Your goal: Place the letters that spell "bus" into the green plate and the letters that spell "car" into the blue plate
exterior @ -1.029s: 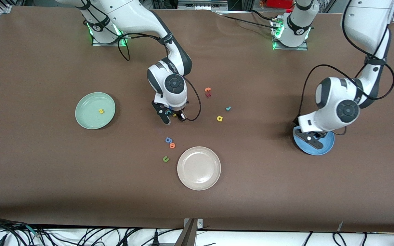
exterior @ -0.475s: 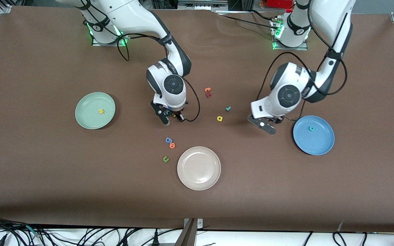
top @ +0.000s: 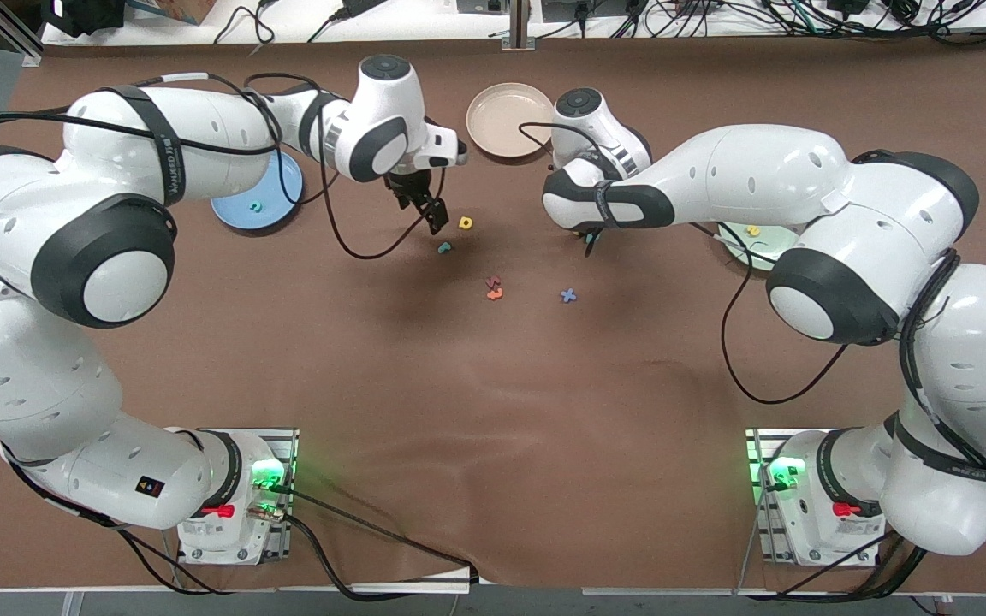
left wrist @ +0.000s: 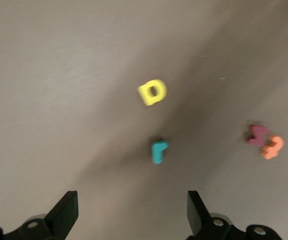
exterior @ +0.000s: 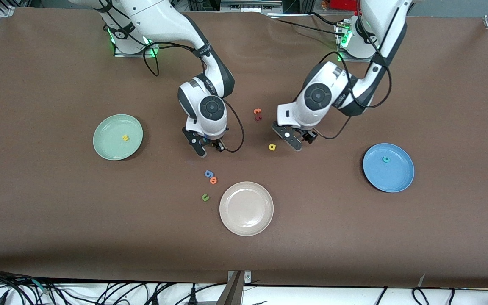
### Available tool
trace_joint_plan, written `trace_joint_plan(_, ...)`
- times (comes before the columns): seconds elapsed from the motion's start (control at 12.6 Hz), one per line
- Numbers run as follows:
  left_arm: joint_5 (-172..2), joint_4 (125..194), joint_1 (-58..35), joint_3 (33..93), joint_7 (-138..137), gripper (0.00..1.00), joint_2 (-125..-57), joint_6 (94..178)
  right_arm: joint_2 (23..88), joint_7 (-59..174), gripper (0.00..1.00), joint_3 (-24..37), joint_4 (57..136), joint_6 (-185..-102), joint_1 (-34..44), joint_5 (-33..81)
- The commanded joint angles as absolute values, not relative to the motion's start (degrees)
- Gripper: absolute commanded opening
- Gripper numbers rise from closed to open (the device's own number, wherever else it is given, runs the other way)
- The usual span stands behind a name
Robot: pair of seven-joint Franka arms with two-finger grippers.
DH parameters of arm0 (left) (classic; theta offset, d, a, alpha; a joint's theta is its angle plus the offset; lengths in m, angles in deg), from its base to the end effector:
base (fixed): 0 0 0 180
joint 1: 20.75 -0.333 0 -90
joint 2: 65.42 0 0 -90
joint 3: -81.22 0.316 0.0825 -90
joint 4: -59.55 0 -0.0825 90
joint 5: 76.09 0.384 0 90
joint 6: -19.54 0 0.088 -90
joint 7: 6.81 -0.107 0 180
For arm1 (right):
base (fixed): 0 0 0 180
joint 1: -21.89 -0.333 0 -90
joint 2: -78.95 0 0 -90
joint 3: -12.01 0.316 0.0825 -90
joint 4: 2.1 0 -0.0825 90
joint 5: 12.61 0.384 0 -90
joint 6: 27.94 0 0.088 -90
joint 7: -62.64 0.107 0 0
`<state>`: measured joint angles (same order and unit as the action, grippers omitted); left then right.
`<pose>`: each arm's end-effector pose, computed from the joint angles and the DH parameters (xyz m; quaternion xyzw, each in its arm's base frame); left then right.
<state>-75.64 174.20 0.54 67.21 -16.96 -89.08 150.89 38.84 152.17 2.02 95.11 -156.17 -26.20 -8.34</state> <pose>0.4875 -0.3407 0.2475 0.9217 -0.3812 -0.0633 0.0333 0.5112 0.4159 0.1813 0.8941 -0.4408 -0.0056 0.0790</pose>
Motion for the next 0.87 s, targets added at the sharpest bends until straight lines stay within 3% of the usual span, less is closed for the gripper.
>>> trace_joint_plan(0.0,-73.99,175.13,2.19,67.33,-17.18,0.96,-90.55,155.58,39.93,147.99,0.17,1.38,90.56,-148.03,-24.26,-7.78)
trace_joint_plan(0.16,-66.72,175.13,2.19,67.33,-17.36,0.96,-91.35,157.35,41.41,140.38,0.17,0.51,87.12,-139.07,-21.89,-7.69)
trace_joint_plan(0.47,-65.63,175.30,2.28,67.33,-17.36,0.95,-93.02,158.40,43.88,122.44,0.17,-5.11,88.51,-131.40,-20.03,-7.69)
trace_joint_plan(0.79,-65.63,176.80,2.72,67.33,-16.92,0.94,-95.13,163.16,53.35,100.31,0.17,-14.51,103.68,-134.01,-20.03,-7.69)
